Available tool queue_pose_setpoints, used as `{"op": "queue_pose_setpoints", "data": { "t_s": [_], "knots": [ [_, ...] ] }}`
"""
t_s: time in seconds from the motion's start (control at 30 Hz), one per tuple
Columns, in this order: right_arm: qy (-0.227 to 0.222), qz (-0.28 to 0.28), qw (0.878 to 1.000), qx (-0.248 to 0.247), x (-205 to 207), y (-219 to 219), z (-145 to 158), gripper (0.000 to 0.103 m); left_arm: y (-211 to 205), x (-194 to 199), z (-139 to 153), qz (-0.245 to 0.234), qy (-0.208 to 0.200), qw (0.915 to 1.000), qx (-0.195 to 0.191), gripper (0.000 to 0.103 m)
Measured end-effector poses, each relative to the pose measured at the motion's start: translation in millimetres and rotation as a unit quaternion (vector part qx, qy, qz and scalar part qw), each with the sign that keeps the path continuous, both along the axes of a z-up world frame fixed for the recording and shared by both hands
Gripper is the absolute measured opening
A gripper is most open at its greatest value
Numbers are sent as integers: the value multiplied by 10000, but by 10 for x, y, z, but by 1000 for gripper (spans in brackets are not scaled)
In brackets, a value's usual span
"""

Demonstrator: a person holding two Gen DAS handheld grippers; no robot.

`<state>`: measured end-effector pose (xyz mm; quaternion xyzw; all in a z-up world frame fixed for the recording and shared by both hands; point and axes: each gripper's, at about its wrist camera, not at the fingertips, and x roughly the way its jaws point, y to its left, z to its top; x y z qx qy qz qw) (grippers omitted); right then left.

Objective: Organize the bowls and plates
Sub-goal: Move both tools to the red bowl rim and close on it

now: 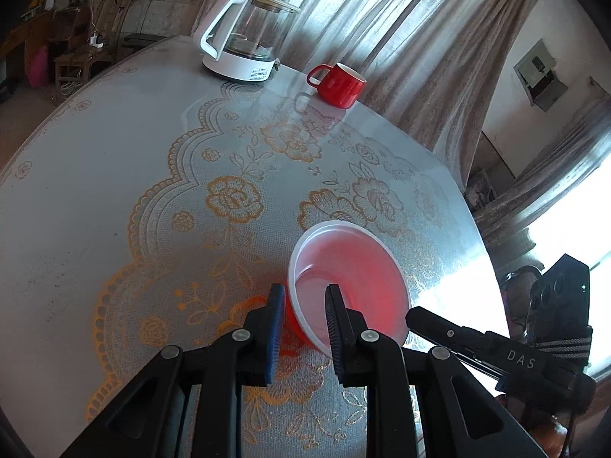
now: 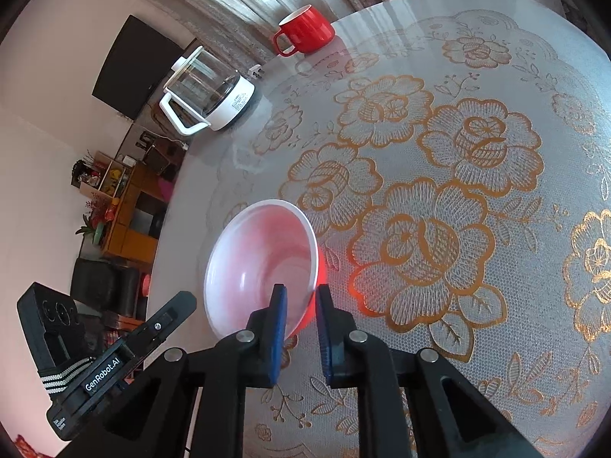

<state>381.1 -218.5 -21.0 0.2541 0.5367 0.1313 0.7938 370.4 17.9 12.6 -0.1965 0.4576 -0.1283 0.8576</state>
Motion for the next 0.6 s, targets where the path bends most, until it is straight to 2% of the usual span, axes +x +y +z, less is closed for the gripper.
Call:
{"op": "queue_pose_setpoints", "data": {
  "t_s": [0.17,0.33,0.6],
  "knots": [
    [20,39,10000,-41,23,22,-32,13,-75,113,-92,-84,129,9998,100,21],
    [12,67,9999,-98,23,19,-46,11,-88,127,-141,-125,204,9997,107,9],
    [57,93,9999,-53,-26,11,-55,10,-49,-54,-114,-162,211,9996,15,9]
  ]
}}
